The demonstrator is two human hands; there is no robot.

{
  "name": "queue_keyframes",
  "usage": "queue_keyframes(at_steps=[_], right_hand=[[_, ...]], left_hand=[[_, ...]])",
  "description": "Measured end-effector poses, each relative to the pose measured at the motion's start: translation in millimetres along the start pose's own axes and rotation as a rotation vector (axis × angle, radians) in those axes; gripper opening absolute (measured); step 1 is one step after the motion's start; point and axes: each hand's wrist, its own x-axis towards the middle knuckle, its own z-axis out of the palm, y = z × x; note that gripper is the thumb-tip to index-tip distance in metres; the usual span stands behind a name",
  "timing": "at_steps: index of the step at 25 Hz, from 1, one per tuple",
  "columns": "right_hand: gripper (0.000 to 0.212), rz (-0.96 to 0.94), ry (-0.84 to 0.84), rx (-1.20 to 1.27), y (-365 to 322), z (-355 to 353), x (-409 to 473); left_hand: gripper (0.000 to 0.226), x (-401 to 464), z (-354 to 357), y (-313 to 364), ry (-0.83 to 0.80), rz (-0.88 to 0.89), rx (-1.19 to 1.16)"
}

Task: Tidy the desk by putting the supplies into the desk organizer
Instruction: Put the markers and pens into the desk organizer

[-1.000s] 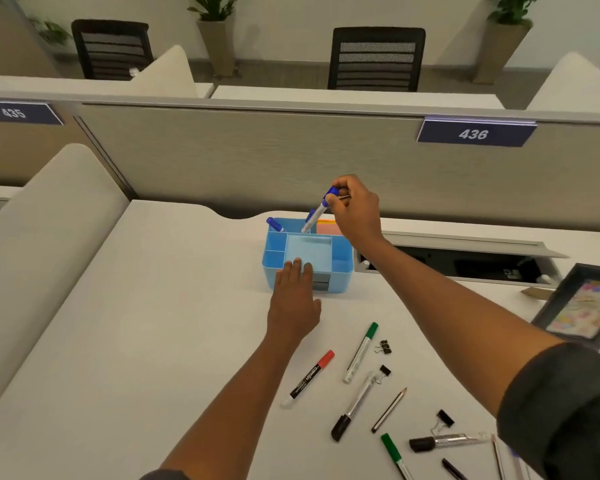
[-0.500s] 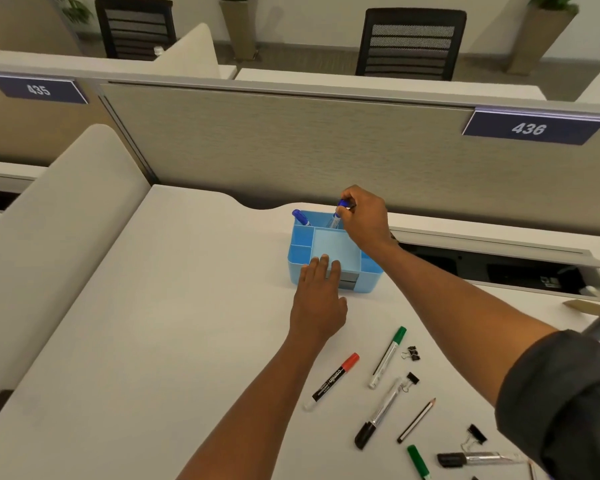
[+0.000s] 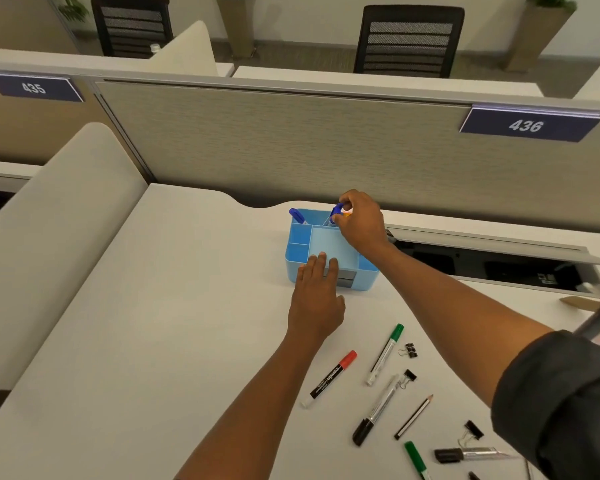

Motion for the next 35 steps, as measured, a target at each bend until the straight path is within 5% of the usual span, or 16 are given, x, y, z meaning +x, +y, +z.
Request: queue_keyframes(at_steps=[12,22,29,35], right_hand=[[0.013,0.064,0.103,-0.011,66.8,-109.6,-97.0],[0.015,0.125,0.144,-0.033,149.3,-196.2,-228.6],[0.012,0.286,0.145,-0.044,197.9,-229.3,-306.7],[0.012,0.354,0.126,-0.097,230.8,-265.9,-353.7]], left_hand=[[0.077,-21.4,-1.0,21.0,0.018,0.045,0.001],[0.051,-84.8,42.3,120.0,-0.159,0.095,-0.336],[0.017,-138.3,73.4,194.6,-0.265,0.303,-0.225],[0.032,-174.1,96.3,268.8,-0.394,0.323,-0.060]])
